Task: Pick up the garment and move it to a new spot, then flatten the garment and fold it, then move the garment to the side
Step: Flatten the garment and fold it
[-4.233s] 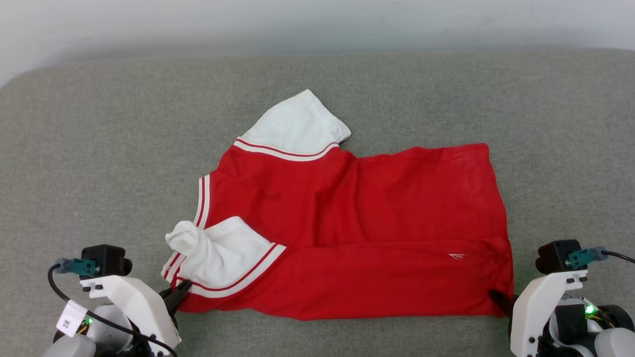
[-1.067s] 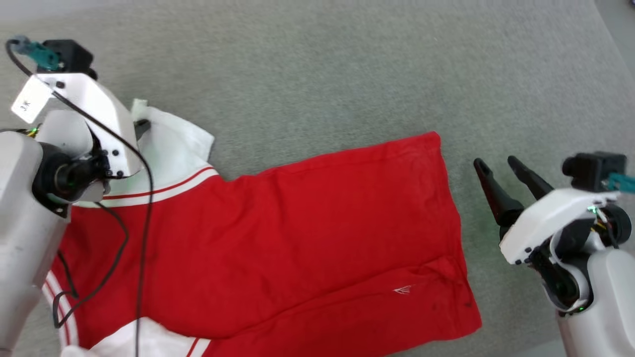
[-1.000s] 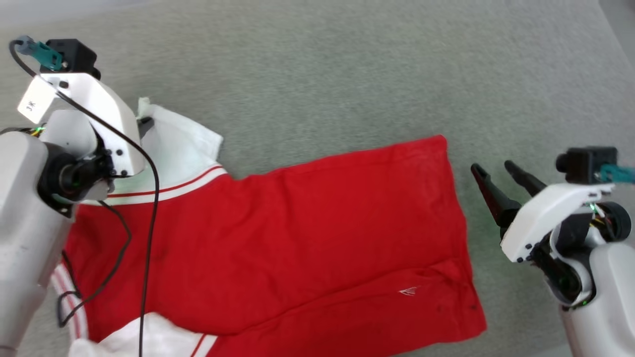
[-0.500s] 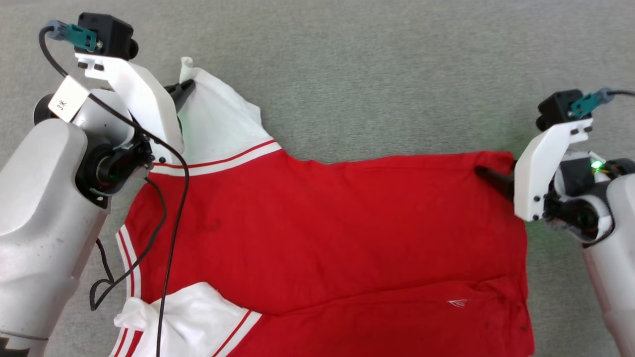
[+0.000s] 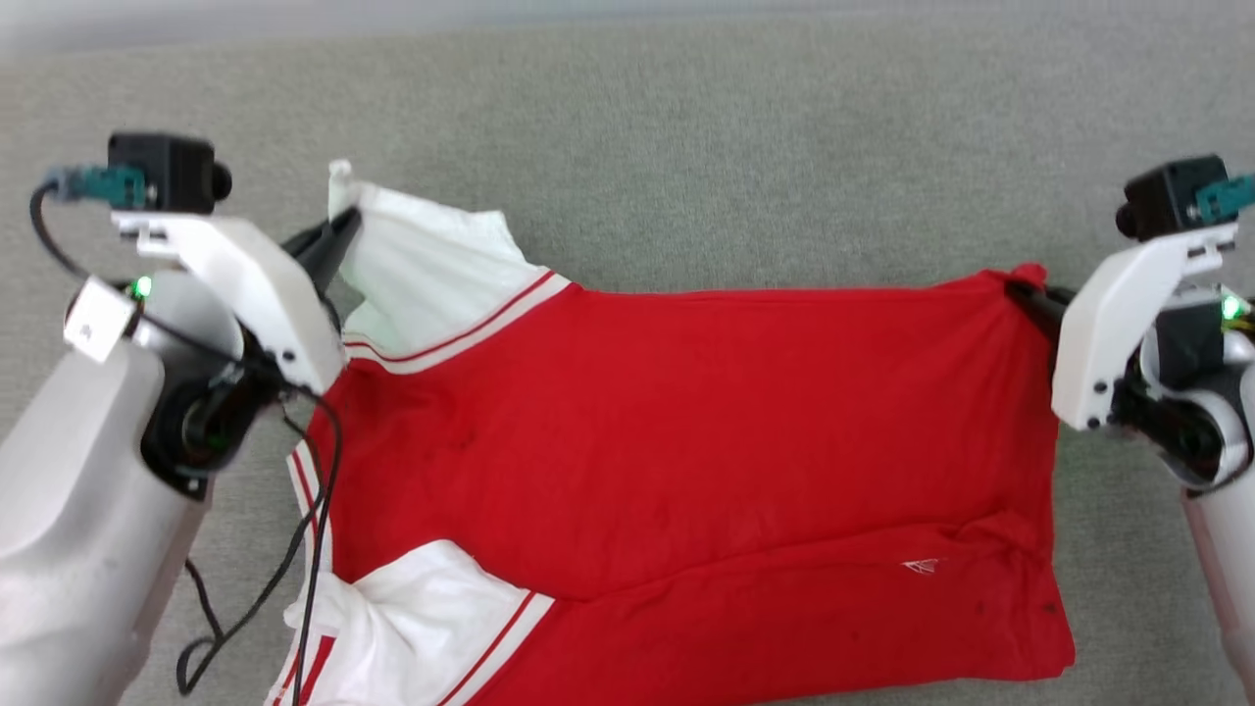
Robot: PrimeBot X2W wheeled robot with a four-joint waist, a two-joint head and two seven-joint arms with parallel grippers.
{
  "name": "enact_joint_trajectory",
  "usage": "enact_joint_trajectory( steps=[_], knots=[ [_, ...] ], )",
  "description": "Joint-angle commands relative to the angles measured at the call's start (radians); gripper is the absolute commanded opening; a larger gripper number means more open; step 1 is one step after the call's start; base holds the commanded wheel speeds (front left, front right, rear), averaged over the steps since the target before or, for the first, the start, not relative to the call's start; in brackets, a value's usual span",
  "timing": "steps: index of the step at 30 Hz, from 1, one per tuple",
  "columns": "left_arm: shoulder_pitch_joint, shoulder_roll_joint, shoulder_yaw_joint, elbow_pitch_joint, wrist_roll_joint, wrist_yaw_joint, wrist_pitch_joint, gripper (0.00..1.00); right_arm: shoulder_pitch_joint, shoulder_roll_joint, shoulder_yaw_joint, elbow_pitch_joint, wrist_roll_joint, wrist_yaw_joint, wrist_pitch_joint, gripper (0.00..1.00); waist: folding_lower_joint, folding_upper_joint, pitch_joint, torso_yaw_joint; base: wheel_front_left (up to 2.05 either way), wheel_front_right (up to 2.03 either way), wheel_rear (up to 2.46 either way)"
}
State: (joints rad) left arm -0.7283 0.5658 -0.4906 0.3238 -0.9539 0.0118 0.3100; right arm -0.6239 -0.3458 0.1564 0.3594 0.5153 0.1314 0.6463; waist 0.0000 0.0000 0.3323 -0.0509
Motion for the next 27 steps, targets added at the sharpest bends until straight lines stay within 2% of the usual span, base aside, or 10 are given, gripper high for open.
enact_joint_trajectory(
  steps=[1,9,16,20,21,22,23,24,27],
  knots=[
    [0.05,0.013,0.014,-0.018,-0.009,0.014,-0.024,0.0,0.049,-0.004,-0.015,-0.03,-0.014,-0.002,-0.012,0.0,0.0,0.0,-0.05,0.013,0.0,0.0,0.0],
    [0.34,0.028,0.042,-0.134,-0.056,0.088,-0.106,0.0,0.295,0.044,-0.087,-0.162,-0.046,-0.002,-0.023,0.0,0.0,0.0,-0.17,0.031,0.0,0.0,0.0],
    [0.563,0.019,0.032,-0.209,-0.108,0.137,-0.124,0.0,0.477,0.099,-0.144,-0.211,-0.053,-0.001,-0.031,0.0,0.0,0.0,-0.219,0.042,0.0,0.0,0.0],
    [0.675,0.001,0.025,-0.225,-0.146,0.149,-0.132,0.0,0.569,0.133,-0.181,-0.218,-0.056,-0.001,-0.036,0.0,0.0,0.0,-0.235,0.042,0.0,0.0,0.0],
    [0.691,-0.005,0.024,-0.223,-0.15,0.15,-0.14,0.0,0.588,0.14,-0.187,-0.22,-0.058,-0.001,-0.042,0.04,0.0,0.0,-0.236,0.042,0.0,0.0,0.0],
    [0.703,-0.009,0.02,-0.217,-0.148,0.151,-0.146,0.0,0.604,0.151,-0.195,-0.223,-0.056,-0.001,-0.05,0.82,0.0,0.0,-0.237,0.043,0.0,0.0,0.0],
    [0.713,-0.022,0.015,-0.211,-0.157,0.149,-0.146,0.45,0.618,0.161,-0.201,-0.226,-0.049,-0.001,-0.063,1.0,0.0,0.0,-0.237,0.044,0.0,0.0,0.0],
    [0.72,-0.033,0.01,-0.206,-0.16,0.147,-0.148,1.0,0.632,0.164,-0.205,-0.23,-0.053,-0.001,-0.077,1.0,0.0,0.0,-0.239,0.045,0.0,0.0,0.0],
    [0.713,-0.051,0.009,-0.2,-0.143,0.138,-0.186,1.0,0.661,0.187,-0.218,-0.255,-0.062,-0.001,-0.14,1.0,0.0,0.0,-0.245,0.046,0.0,0.0,0.0]
  ],
)
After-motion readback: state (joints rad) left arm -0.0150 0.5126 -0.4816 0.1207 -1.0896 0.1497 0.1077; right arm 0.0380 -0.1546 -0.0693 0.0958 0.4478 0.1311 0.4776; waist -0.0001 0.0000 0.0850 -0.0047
